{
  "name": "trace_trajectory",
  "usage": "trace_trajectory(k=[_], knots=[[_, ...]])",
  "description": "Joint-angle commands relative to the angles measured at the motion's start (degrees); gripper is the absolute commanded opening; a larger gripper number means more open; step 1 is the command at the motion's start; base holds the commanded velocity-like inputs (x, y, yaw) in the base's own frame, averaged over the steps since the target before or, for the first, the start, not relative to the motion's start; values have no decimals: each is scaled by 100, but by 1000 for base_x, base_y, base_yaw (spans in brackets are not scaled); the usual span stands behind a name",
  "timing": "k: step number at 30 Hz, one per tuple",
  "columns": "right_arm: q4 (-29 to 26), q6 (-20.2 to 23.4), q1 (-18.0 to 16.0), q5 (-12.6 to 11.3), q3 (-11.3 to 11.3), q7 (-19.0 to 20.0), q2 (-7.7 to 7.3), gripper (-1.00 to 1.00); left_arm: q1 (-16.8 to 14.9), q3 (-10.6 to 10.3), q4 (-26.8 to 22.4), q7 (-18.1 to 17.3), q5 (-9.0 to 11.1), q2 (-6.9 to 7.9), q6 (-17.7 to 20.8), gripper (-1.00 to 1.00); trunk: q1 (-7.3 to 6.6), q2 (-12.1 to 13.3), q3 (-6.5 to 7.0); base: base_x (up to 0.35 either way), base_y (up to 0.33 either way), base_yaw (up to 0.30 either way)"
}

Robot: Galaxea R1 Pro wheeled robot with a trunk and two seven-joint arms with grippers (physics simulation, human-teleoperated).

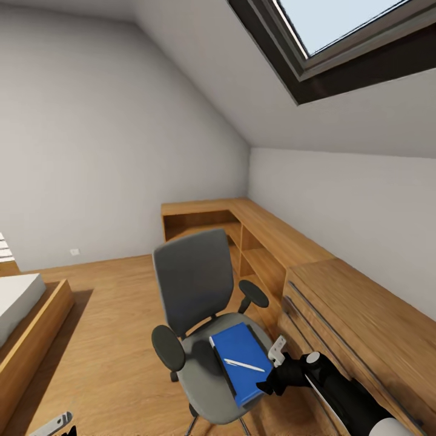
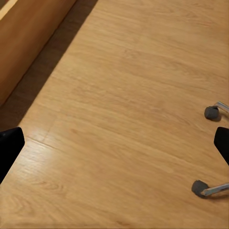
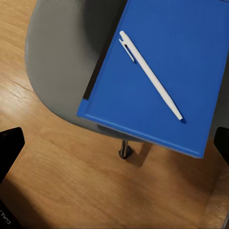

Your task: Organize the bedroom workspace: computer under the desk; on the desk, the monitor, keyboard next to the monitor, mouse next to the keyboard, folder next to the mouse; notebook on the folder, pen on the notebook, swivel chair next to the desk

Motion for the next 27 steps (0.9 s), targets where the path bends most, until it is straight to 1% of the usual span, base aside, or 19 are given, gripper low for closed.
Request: trace_trajectory(k=[1, 3, 4, 5, 6, 7, 11, 16, 19, 21, 22, 23, 25, 27], knots=[[-11, 12, -4, 51, 5, 26, -5, 100, 1, -8, -14, 29, 58, 3, 23, 100, 1, -4, -13, 0, 0, 2], [-13, -4, -4, 51, -4, 31, -9, 100, 1, -8, -30, 21, 61, 3, 21, 100, 1, -4, -22, 0, 0, 1], [-12, -136, -4, 59, -44, 12, -28, 100, 1, -21, -308, 2, 71, -9, 19, 100, 1, -4, -22, 0, 0, 0], [-12, -143, -4, 59, -54, 3, -27, 100, 1, -22, -353, 1, 72, -16, 19, 100, 1, -4, -22, 0, 0, 0], [-12, -146, -4, 60, -66, -12, -24, 100, 1, -23, -371, 0, 72, -19, 19, 100, 23, -44, -41, 0, 0, 0], [-12, -158, -4, 62, -124, -119, -17, 100, 1, -28, -413, 2, 77, -31, 21, 100, 44, -84, -59, 0, 0, 0], [-6, -170, -4, 59, -157, -328, -9, 100, 1, -49, -437, 7, 80, -31, 48, 100, 132, -245, -131, 0, 0, 0], [-10, -196, -4, 44, -198, -456, -10, 100, 1, -57, -606, 19, 87, -20, 96, 100, 242, -445, -220, 0, 0, 0], [-14, -246, -4, 36, -296, -493, -10, 100, 1, -59, -1049, 37, 94, -37, 313, 100, 308, -566, -274, 0, 0, 0], [-16, -271, -4, 29, -373, -502, -6, 100, 1, -63, -1361, 47, 98, -48, 563, 100, 352, -646, -310, 0, 0, 0], [-15, -282, -4, 21, -416, -507, -2, 100, 0, -66, -1526, 53, 100, -59, 721, 100, 374, -686, -328, 0, 0, 0], [-14, -294, -4, 5, -505, -515, 20, 100, -2, -71, -1828, 62, 103, -83, 1062, 100, 396, -726, -346, 0, 0, 0], [-13, -293, -7, -13, -602, -519, 74, 100, -9, -73, -2028, 68, 108, -101, 1382, 100, 440, -806, -382, 0, 0, 0], [-12, -281, -11, -34, -723, -524, 160, 100, -43, -73, -2151, 74, 116, -113, 1621, 100, 484, -887, -418, 0, 0, 0]])
